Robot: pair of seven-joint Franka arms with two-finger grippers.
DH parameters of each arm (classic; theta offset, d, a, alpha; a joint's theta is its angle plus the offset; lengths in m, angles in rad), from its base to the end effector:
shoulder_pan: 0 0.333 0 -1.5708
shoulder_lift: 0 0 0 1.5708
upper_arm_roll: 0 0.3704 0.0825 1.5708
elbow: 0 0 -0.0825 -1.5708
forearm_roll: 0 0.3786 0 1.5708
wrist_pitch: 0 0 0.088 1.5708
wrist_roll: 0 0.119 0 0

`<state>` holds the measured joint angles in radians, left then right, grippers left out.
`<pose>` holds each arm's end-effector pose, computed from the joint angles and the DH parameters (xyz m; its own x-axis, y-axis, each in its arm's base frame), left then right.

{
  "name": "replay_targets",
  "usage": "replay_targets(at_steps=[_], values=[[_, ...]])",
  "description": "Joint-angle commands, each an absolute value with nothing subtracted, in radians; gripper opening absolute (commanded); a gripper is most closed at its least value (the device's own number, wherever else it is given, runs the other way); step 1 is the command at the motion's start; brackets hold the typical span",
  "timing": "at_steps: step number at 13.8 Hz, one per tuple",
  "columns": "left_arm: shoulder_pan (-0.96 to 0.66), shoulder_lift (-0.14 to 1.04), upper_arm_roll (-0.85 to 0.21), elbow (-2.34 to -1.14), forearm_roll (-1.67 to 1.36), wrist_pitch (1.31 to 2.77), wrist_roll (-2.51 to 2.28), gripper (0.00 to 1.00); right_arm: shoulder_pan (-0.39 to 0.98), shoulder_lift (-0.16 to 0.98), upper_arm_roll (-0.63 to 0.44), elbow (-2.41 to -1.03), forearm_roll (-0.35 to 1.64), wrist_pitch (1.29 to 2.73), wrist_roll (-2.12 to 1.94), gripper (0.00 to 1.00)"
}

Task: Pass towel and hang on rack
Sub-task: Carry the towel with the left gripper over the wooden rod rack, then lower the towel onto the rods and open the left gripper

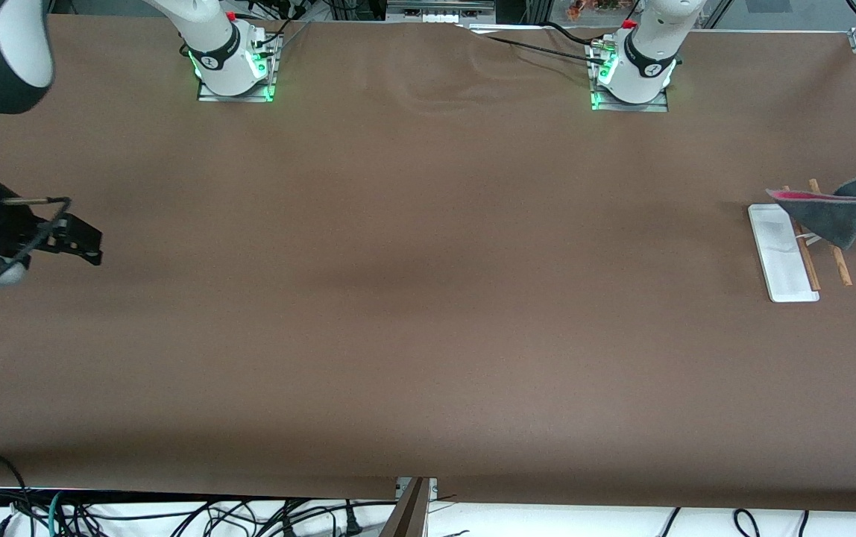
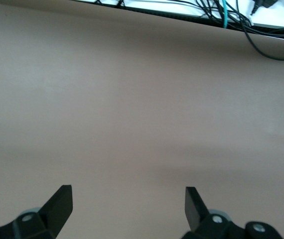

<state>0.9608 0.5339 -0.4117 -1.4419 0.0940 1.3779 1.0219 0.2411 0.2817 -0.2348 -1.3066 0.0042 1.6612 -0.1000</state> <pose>0.5144 0.3876 0.4090 0.8465 -0.5034 -0.1733 -0.3613 -0.7822 0.5075 0.6561 0.0299 0.6336 0.9901 0.1195 0.0736 0.1146 -0.9911 0.0682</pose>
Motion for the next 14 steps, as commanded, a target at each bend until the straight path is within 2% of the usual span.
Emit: replay_targets(at_steps=[1,5,7,8,9,10,14], values=[[0.959,0.591,-0.417,-1.430,0.074,1.405,0.973,0.00,0.155,0.174,-0.175,-1.439,-0.008,1.667,-0.143,1.00],[0.914,0.584,-0.423,-1.431,0.100,1.414,0.833,0.00,0.111,0.086,-0.146,-1.544,-0.014,1.654,-0.137,1.00],[0.893,0.589,-0.425,-1.434,0.139,1.430,0.792,0.00,0.078,0.071,-0.105,-1.548,-0.014,1.632,-0.135,1.00],[0.891,0.591,-0.425,-1.439,0.141,1.434,0.792,0.18,0.068,0.071,-0.091,-1.545,-0.018,1.637,-0.140,1.00],[0.891,0.591,-0.425,-1.439,0.141,1.440,0.795,0.84,0.046,0.068,-0.084,-1.542,-0.024,1.629,-0.143,1.00],[0.893,0.591,-0.425,-1.439,0.141,1.443,0.801,1.00,0.026,0.051,-0.084,-1.543,-0.020,1.640,-0.132,1.00],[0.858,0.574,-0.422,-1.428,0.166,1.443,0.775,1.00,-0.003,0.032,-0.075,-1.549,-0.018,1.570,-0.146,1.00]])
